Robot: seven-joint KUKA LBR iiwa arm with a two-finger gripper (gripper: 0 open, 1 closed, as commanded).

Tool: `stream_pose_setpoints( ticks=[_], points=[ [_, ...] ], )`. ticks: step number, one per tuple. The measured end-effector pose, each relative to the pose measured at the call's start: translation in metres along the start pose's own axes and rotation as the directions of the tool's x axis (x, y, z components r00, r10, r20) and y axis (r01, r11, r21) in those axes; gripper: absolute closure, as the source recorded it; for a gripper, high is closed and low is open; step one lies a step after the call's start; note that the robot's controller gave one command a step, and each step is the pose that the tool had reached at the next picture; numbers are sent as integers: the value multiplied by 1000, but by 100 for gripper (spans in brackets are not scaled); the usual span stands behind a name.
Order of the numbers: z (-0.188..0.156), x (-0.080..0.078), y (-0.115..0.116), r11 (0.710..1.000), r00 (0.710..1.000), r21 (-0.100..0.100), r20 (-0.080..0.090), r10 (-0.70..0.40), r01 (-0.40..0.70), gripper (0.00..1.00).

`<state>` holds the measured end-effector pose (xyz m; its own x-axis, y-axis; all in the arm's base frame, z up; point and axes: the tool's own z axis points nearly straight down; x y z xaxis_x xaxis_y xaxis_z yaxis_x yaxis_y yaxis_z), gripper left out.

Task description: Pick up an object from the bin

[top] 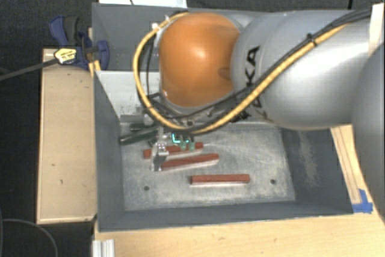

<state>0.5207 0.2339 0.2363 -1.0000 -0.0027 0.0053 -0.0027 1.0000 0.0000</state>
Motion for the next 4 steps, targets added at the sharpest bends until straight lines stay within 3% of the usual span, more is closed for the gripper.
stream_pose_setpoints(
  ticks=[1, 2, 3, 4],
  points=[
    [-4, -2, -1, 1000, 1000, -2, 8, 5, -5, 0],
    [64, -18, -29, 999, 999, -3, 12, -32, 32, 0],
    [78, -30, -102, 996, 996, 0, 4, -93, 93, 0],
    [75, -46, -105, 998, 998, -1, 10, -62, 62, 0]
  ],
)
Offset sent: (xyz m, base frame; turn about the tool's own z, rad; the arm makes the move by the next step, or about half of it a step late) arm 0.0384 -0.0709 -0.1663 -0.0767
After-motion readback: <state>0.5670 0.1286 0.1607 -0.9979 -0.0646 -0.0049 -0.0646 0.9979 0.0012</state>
